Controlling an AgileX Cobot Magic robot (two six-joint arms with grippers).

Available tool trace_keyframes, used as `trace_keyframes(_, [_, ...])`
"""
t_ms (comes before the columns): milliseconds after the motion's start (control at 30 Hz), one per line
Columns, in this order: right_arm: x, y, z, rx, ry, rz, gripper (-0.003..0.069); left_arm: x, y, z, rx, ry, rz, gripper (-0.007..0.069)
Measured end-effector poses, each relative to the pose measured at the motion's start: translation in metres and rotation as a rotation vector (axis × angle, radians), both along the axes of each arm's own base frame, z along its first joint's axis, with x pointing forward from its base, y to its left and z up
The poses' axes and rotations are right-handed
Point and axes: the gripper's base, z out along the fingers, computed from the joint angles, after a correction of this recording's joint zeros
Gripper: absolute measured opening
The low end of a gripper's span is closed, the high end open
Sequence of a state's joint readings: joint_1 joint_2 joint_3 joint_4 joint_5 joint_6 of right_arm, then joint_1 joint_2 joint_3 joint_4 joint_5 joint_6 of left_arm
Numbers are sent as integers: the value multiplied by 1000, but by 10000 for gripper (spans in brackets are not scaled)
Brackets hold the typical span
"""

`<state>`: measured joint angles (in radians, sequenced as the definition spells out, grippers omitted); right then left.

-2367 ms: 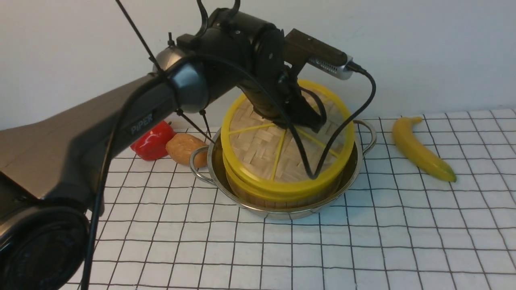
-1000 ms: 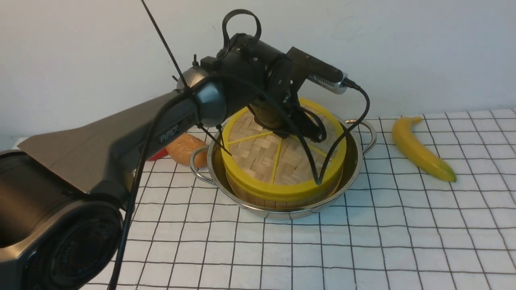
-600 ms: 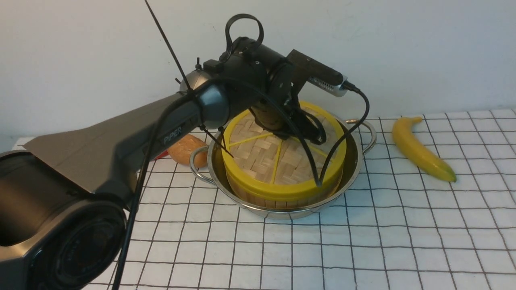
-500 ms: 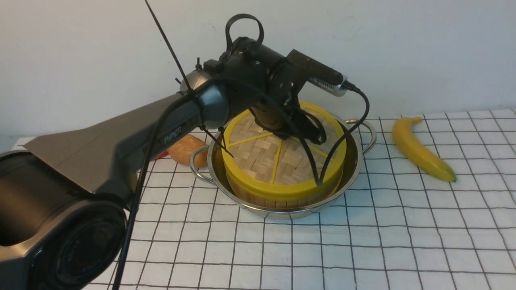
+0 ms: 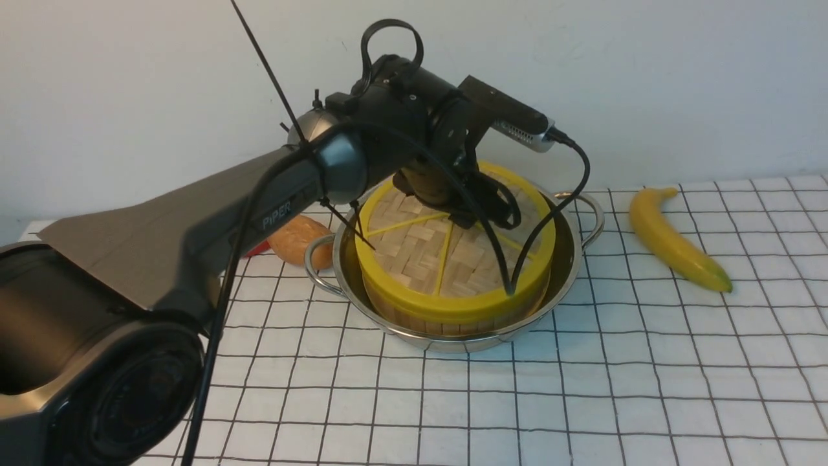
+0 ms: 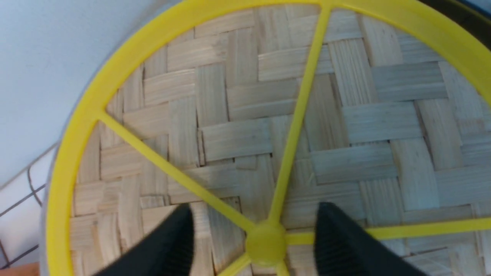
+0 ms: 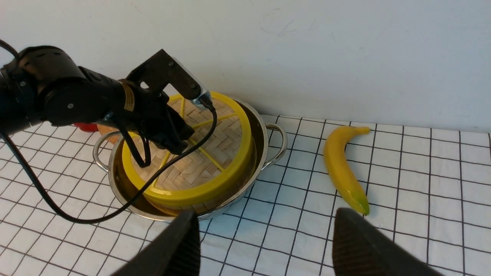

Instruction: Place the steamer in the pot on the white tablecloth, and put the lid on the steamer.

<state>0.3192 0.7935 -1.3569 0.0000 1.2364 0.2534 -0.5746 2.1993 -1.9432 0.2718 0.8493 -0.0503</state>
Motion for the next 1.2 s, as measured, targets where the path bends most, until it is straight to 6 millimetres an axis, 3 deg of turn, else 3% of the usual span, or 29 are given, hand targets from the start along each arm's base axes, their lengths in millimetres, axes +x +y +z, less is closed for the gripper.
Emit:
trace_keyframes(67, [0, 0, 0, 0, 0, 0, 456, 1, 3, 12, 25, -23, 3, 552])
trace_keyframes(133, [0, 0, 0, 0, 0, 0, 456, 0, 5, 18, 39, -34, 7, 567])
trace_keyframes(200, [0, -1, 0, -16, -5, 2, 456, -6, 13, 44, 53, -78, 33, 559])
trace_keyframes(233, [0, -1, 0, -19, -6, 3, 456, -6, 14, 47, 56, -83, 34, 556])
trace_keyframes(267, [0, -1, 0, -37, -11, 6, 456, -13, 22, 70, 57, -124, 59, 508])
trace_keyframes(300, [0, -1, 0, -42, -13, 7, 455, -13, 22, 70, 57, -123, 61, 500])
trace_keyframes(433, [1, -7, 1, -128, -40, -20, 416, -35, 43, 124, 61, -196, 121, 231])
trace_keyframes(467, [0, -10, 1, -149, -51, -34, 394, -43, 49, 137, 57, -204, 135, 127])
trace_keyframes(533, [-5, -15, -2, -182, -68, -59, 339, -53, 56, 151, 51, -209, 153, 23])
trace_keyframes(633, [-12, -20, -8, -207, -78, -80, 289, -61, 62, 162, 47, -210, 166, -13])
trace_keyframes(667, [-22, -26, -18, -228, -88, -97, 237, -70, 68, 170, 43, -213, 173, -22])
trace_keyframes(833, [-44, -37, -51, -257, -139, -120, 137, -96, 85, 182, 32, -221, 171, -22])
trace_keyframes(1000, [-59, -40, -94, -196, -223, -129, 49, -140, 107, 182, -52, -289, 111, -22])
trace_keyframes(1133, [-59, -36, -113, -138, -280, -97, 6, -185, 129, 171, -138, -374, 41, -22])
trace_keyframes(1200, [-55, -32, -120, -109, -300, -75, -3, -206, 140, 155, -154, -386, 13, -22])
